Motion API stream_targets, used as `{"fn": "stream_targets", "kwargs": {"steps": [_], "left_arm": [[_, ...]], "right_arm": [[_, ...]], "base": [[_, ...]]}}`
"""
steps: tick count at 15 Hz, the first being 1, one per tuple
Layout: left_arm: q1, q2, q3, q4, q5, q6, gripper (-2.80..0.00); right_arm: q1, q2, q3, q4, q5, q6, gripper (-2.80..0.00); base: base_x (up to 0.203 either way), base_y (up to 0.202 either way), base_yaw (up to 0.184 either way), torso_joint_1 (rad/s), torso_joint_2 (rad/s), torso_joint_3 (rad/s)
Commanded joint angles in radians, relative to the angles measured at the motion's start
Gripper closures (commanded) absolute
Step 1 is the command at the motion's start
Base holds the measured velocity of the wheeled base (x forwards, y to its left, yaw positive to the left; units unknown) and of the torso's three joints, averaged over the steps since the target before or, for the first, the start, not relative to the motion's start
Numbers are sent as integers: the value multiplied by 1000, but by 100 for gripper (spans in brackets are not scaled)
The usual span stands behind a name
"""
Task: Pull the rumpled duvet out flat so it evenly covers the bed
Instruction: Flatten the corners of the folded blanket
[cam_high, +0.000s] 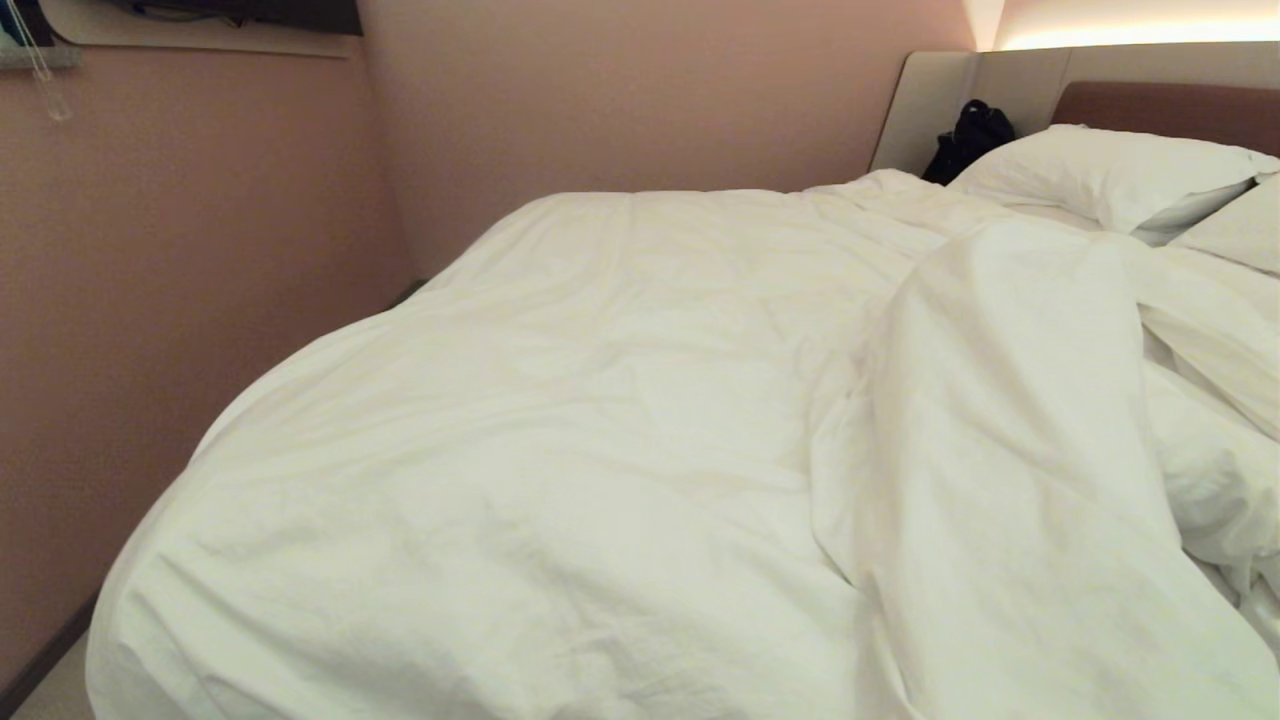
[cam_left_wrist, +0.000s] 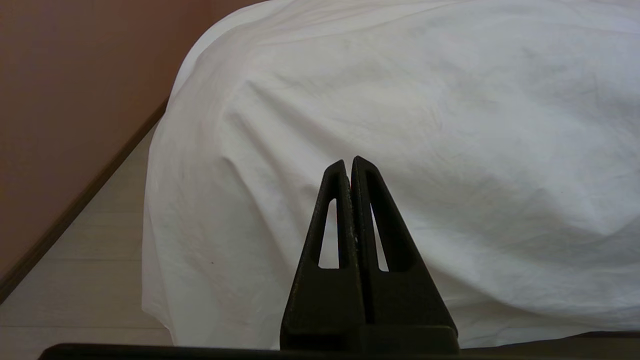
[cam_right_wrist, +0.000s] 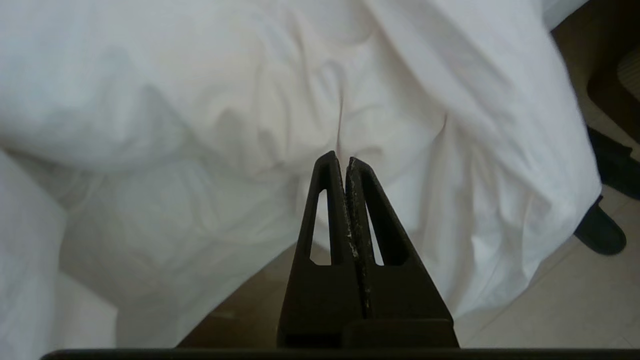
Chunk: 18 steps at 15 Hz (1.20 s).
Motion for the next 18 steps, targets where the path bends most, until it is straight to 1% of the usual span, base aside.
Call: {"fn": "stream_targets", "kwargs": {"steps": [1,3,5,7,10,11,12,13,15,18], "left_arm": [[0,0,0,-1,1,0,0],[0,0,0,-1,1,0,0],[0,0,0,-1,1,0,0],[0,0,0,-1,1,0,0],[0,0,0,-1,1,0,0],[0,0,0,-1,1,0,0],[0,0,0,-1,1,0,0],[0,0,0,-1,1,0,0],[0,0,0,-1,1,0,0],[0,0,0,-1,1,0,0]], "right_arm": [[-32,45,-8,-56,26,-8,0],[-77,77,-11,-62,32,-35,0],[-111,131,-44,-63,58,-47,0],[-129,191,-90,-57,71,-54,0],[-151,262,-156,-53,66,-58,0],[-169,278,-169,-52,64,-72,-99],[-175,281,-170,-53,64,-84,-280],[-188,285,-171,-54,64,-97,-280],[-190,284,-175,-52,64,-106,-280],[-190,276,-173,-48,63,-169,-280]], "base": [[0,0,0,0,0,0],[0,0,0,0,0,0],[0,0,0,0,0,0],[0,0,0,0,0,0],[0,0,0,0,0,0],[0,0,0,0,0,0],[0,0,0,0,0,0],[0,0,0,0,0,0],[0,0,0,0,0,0],[0,0,0,0,0,0]]}}
